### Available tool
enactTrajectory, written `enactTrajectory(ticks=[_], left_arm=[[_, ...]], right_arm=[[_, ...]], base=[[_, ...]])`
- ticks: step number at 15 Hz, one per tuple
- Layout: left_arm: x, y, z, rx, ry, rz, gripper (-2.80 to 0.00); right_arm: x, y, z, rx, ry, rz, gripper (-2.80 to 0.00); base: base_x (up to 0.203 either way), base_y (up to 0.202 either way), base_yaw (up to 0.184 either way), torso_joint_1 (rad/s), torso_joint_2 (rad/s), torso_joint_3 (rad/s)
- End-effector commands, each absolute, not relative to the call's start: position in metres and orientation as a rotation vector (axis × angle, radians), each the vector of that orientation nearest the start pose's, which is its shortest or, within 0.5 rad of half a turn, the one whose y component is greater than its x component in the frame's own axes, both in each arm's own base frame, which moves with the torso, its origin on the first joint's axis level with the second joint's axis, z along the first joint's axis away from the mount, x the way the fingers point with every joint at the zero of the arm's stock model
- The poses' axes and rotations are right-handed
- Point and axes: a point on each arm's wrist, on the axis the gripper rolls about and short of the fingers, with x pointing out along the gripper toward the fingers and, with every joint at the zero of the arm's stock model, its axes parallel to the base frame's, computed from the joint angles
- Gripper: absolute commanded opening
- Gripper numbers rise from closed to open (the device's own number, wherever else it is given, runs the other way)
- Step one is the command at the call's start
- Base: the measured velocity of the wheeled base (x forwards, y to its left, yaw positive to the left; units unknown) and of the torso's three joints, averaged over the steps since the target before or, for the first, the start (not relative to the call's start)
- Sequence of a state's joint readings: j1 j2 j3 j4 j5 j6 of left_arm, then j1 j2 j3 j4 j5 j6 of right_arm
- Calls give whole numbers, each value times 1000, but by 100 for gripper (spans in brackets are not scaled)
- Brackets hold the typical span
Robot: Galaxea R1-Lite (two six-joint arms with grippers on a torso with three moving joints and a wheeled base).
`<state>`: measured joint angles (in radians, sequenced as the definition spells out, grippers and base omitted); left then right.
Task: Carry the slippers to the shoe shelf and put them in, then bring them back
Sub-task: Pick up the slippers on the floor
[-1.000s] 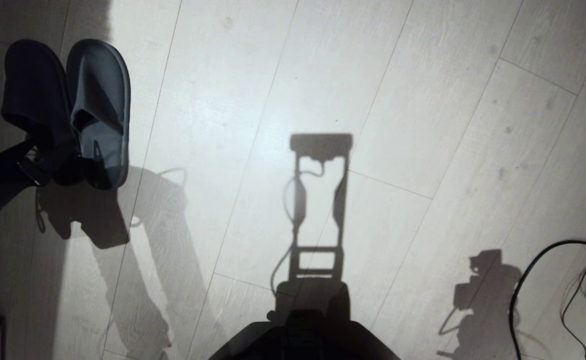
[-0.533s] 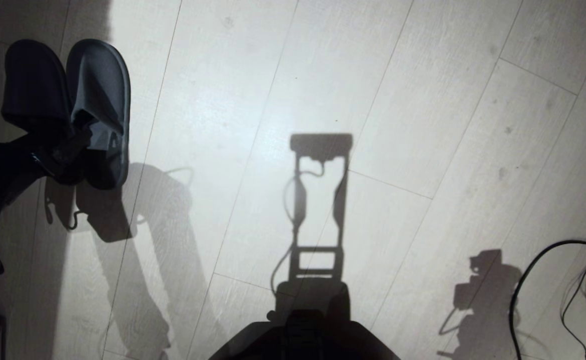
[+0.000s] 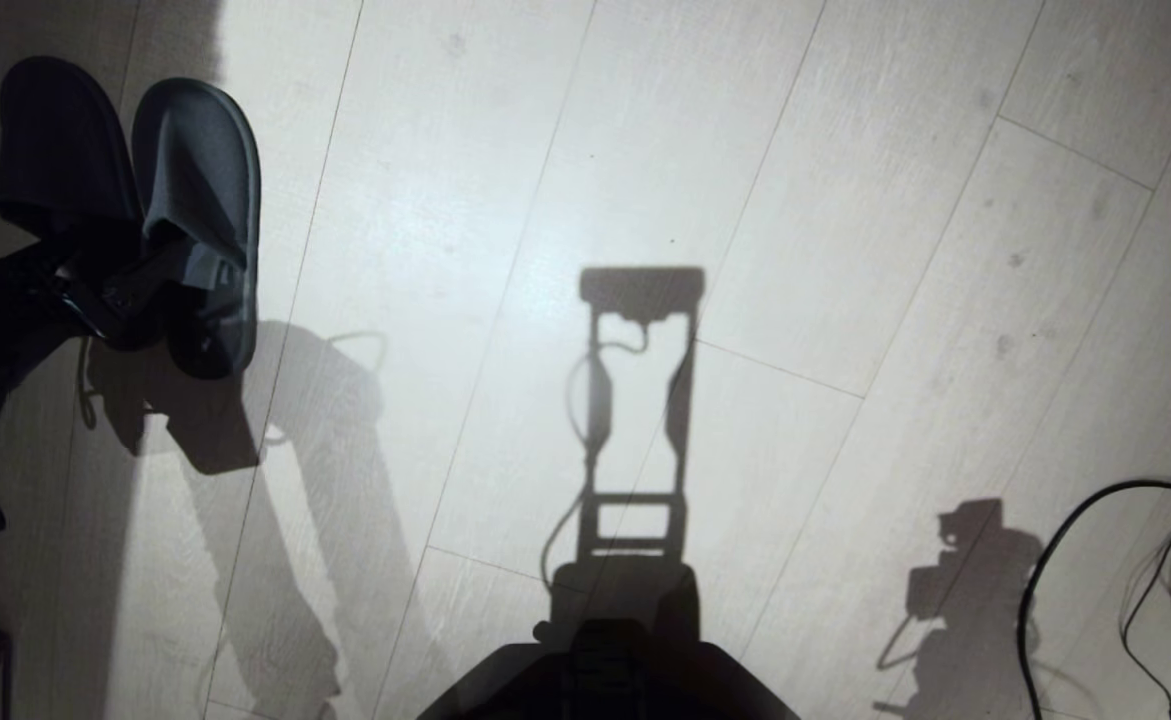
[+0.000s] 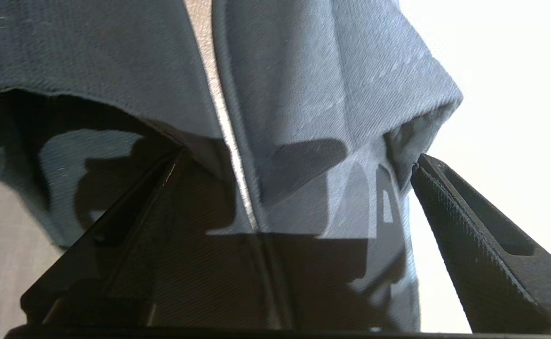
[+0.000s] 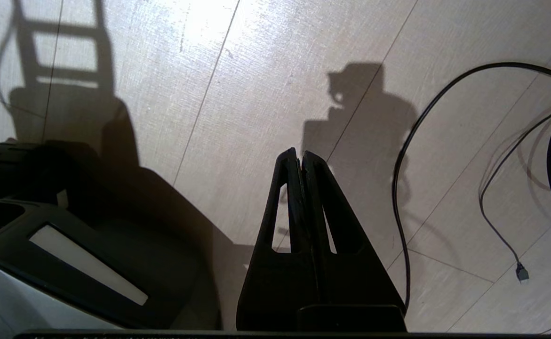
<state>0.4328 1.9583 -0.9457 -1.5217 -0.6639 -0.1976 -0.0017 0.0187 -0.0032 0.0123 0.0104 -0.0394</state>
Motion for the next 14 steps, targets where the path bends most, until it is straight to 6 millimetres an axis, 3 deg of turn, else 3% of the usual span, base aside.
enactTrajectory(ticks=[1,3,6,14], left_arm=[[326,149,211,122,-398,-250,0],[323,161,207,152,-389,-221,0],[326,161,210,158,-401,-226,0],[344,138,200,109,-385,-304,0]], right_arm=[[-22,0,75,-40,27,8,-280],[-22,0,75,-40,27,10,-280],[-22,0,75,-40,27,9,-280],[-22,0,75,-40,27,10,-280]], base=[[0,0,0,0,0,0],[0,0,0,0,0,0],[0,0,0,0,0,0],[0,0,0,0,0,0]])
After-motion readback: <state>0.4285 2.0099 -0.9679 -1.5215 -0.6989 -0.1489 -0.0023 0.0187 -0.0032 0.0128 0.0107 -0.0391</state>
